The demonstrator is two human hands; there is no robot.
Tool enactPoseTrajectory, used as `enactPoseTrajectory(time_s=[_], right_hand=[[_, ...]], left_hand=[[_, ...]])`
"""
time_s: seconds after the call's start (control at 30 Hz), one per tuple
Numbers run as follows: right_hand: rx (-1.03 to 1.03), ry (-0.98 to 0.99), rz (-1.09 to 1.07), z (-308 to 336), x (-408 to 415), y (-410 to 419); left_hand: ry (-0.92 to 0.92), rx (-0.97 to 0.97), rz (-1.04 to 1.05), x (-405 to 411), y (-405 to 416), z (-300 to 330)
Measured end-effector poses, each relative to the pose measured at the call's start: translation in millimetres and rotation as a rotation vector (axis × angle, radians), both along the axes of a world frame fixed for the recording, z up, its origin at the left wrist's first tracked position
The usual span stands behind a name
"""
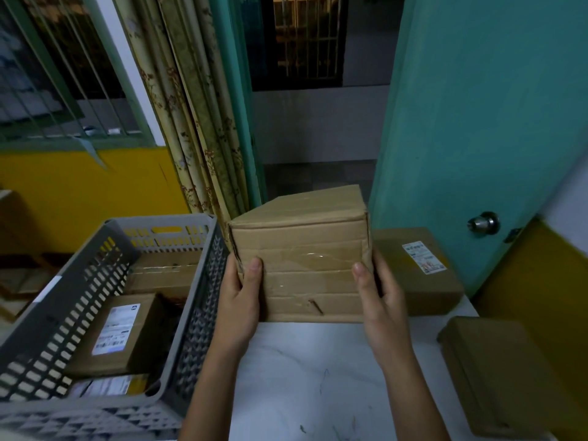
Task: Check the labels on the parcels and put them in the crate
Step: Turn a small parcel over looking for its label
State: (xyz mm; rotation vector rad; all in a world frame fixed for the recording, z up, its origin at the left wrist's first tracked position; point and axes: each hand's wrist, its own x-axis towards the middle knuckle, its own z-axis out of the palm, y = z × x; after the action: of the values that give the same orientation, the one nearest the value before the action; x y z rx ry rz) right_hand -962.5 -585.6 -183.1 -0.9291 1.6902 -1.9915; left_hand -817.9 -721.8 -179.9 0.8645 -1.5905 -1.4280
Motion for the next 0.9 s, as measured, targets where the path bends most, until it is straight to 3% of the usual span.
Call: enactPoseTrajectory(time_s=[0.27,0.5,0.8,0.9], right_hand=[[0.023,-0.202,-0.021,1.1,0.5,-1.6],[0.022,-0.196,-0.057,-1.2,0.0,-5.2],[-0.040,-0.301,-0.011,-14.2,-13.4,-6.1],[-0.059,-0.460,-0.029,-20.1,-14.7,-7.7]], left_hand=[[-0.029,-0.119,0.055,-3.5,3.3,2.0],[-0.053,-0.184,0.070,-4.6,0.4,0.5],[-0.055,-0.147,0.149,-3.0,1.4,2.4],[-0.064,-0.135,0.178,-5.0,1.8,0.3]])
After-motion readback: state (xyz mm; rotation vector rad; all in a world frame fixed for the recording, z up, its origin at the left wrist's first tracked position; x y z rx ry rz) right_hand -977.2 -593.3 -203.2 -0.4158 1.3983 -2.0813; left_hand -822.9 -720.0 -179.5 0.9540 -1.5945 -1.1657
